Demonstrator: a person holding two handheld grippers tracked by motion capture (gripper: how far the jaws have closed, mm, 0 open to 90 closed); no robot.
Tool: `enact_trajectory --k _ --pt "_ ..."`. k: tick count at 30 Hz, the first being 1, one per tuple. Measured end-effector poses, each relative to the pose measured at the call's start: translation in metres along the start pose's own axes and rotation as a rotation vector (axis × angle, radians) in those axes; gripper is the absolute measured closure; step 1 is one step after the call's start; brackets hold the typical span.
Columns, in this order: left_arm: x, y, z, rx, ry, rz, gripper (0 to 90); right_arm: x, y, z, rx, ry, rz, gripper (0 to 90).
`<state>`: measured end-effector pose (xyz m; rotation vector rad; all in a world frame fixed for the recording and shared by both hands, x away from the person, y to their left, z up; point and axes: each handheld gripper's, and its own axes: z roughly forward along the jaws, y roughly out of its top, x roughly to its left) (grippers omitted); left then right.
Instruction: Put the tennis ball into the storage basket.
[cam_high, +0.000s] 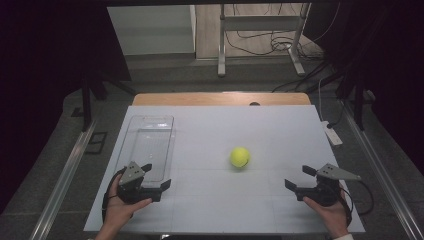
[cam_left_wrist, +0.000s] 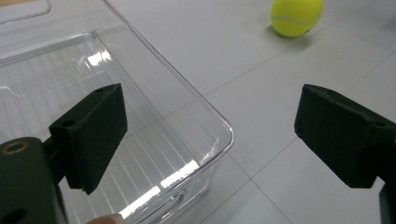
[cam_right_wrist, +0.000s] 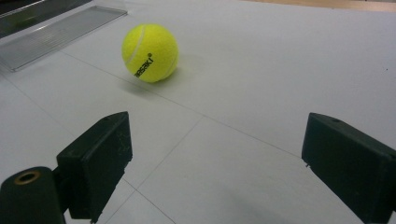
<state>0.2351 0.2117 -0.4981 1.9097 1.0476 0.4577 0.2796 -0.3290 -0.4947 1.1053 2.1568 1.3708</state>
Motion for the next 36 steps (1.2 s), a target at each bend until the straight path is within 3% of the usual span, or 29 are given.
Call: enact_trajectory --k 36 --pt "-0.003 -0.0015 -0.0007 0.001 0.002 0.012 10.4 0.0032 0.0017 0.0052 0.016 0.013 -0.008 10.2"
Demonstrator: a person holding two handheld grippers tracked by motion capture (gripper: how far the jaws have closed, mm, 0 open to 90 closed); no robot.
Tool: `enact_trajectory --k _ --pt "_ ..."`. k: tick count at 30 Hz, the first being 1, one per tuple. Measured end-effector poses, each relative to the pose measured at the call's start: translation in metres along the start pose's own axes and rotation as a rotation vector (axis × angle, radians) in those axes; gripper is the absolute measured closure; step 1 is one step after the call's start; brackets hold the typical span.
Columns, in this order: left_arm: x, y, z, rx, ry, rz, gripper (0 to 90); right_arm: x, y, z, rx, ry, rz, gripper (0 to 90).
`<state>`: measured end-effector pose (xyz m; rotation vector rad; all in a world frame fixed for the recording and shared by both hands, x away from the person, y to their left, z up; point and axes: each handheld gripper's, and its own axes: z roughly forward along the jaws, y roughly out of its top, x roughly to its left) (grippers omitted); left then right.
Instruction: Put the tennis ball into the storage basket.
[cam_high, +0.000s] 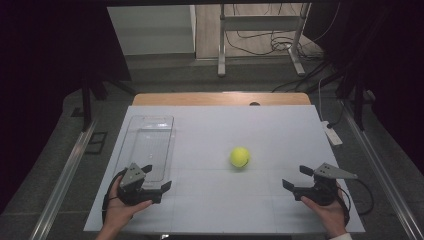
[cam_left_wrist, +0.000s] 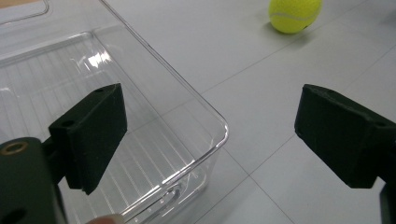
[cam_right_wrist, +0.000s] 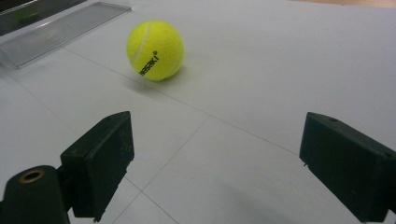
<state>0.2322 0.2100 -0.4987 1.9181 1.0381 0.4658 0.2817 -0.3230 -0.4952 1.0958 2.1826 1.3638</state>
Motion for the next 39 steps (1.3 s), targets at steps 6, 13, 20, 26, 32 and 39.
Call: enact_trajectory --k 6,13,20,26,32,39 --pt "-0.001 0.002 0.0 -0.001 0.0 0.002 10.4 0.0 0.0 0.0 0.0 0.001 0.002 10.2" --pt "0.0 0.004 0.001 0.006 -0.001 -0.012 10.2 0.0 -0.002 0.0 0.002 0.002 0.012 10.2" --pt "-0.001 0.011 0.0 0.048 0.0 -0.042 9.3 0.0 -0.002 0.0 -0.003 0.012 0.016 10.3" --pt "-0.002 0.025 0.003 0.072 -0.034 -0.047 7.9 -0.002 -0.001 -0.001 -0.016 0.013 0.018 10.4" --pt "-0.003 0.029 0.005 0.101 -0.047 -0.031 8.3 -0.002 -0.001 0.0 -0.011 0.013 0.017 10.4" --pt "-0.003 0.037 0.006 0.117 -0.063 -0.015 8.7 0.0 -0.002 0.001 -0.001 0.011 0.009 10.6"
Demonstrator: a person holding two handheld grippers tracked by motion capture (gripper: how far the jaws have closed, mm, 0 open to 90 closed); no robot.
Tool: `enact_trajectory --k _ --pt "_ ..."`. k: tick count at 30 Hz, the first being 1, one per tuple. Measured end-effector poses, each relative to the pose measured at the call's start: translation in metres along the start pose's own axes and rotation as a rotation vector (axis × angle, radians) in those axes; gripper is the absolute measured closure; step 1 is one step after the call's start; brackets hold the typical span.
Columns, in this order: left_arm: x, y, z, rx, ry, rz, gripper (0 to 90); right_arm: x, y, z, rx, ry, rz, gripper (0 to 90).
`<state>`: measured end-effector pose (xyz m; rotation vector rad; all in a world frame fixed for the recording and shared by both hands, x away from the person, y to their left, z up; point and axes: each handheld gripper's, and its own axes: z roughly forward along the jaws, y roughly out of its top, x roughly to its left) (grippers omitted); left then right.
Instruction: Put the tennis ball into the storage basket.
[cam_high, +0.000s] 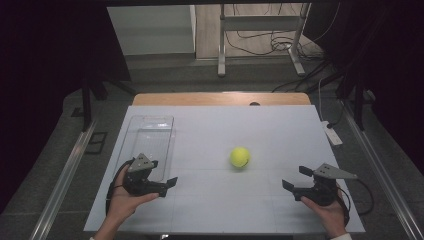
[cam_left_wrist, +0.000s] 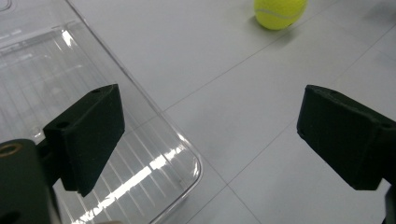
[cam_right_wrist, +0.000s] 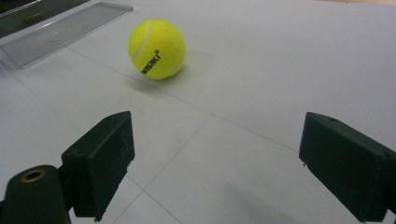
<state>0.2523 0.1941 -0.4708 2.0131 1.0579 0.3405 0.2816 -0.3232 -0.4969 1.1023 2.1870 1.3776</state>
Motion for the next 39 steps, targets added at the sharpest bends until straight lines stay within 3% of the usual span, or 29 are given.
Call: enact_trajectory --k 16,39 --pt "-0.008 0.017 0.008 0.017 -0.026 0.058 9.5 0.0 -0.001 0.001 0.007 -0.001 -0.009 10.5" --pt "-0.018 0.043 0.027 0.036 -0.07 0.101 9.5 0.0 -0.002 0.001 0.014 -0.002 -0.011 10.5"
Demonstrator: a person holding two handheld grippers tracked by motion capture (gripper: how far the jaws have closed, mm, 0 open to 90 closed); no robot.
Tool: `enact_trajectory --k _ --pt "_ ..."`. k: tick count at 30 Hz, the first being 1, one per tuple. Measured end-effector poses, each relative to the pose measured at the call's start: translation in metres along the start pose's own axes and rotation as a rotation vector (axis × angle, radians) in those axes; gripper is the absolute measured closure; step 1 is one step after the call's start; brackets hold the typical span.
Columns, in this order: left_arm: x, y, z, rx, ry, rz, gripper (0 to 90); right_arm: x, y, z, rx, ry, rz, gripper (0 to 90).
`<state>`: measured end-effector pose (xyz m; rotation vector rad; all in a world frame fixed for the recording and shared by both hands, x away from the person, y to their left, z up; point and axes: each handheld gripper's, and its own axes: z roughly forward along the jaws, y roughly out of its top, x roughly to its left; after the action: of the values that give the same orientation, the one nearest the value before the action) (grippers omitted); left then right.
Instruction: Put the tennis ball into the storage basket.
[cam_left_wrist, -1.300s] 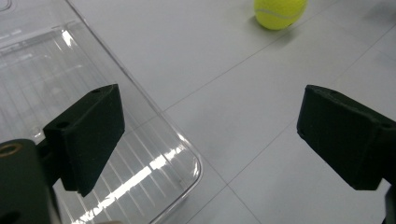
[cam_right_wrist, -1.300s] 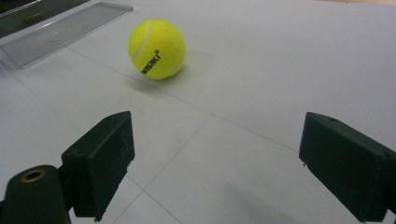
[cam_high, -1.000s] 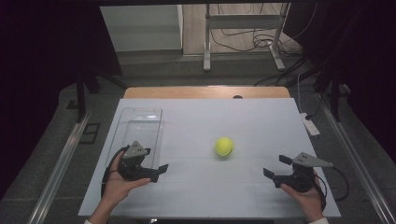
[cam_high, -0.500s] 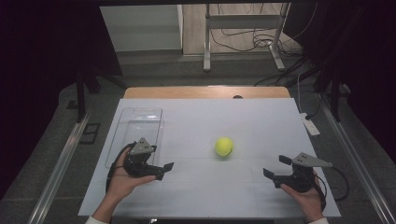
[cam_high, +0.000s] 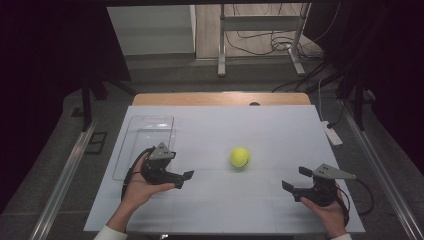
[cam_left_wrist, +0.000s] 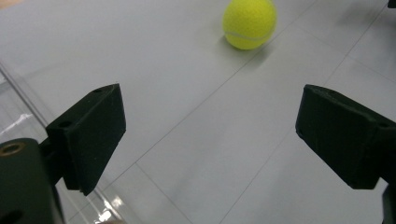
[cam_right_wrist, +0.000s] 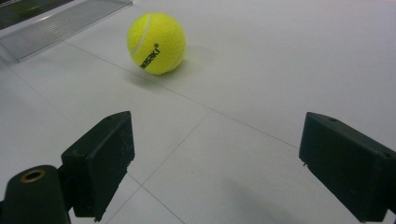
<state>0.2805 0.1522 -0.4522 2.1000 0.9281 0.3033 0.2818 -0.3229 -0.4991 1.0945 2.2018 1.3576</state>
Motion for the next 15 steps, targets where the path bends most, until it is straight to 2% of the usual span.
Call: enact_trajectory --k 8,15 --pt "-0.002 0.009 0.006 -0.004 -0.012 0.012 9.6 0.0 0.0 0.0 0.002 0.0 0.0 10.5" --pt "-0.007 0.017 0.011 -0.01 -0.023 0.04 9.6 0.0 0.0 0.0 0.001 -0.001 0.001 10.5"
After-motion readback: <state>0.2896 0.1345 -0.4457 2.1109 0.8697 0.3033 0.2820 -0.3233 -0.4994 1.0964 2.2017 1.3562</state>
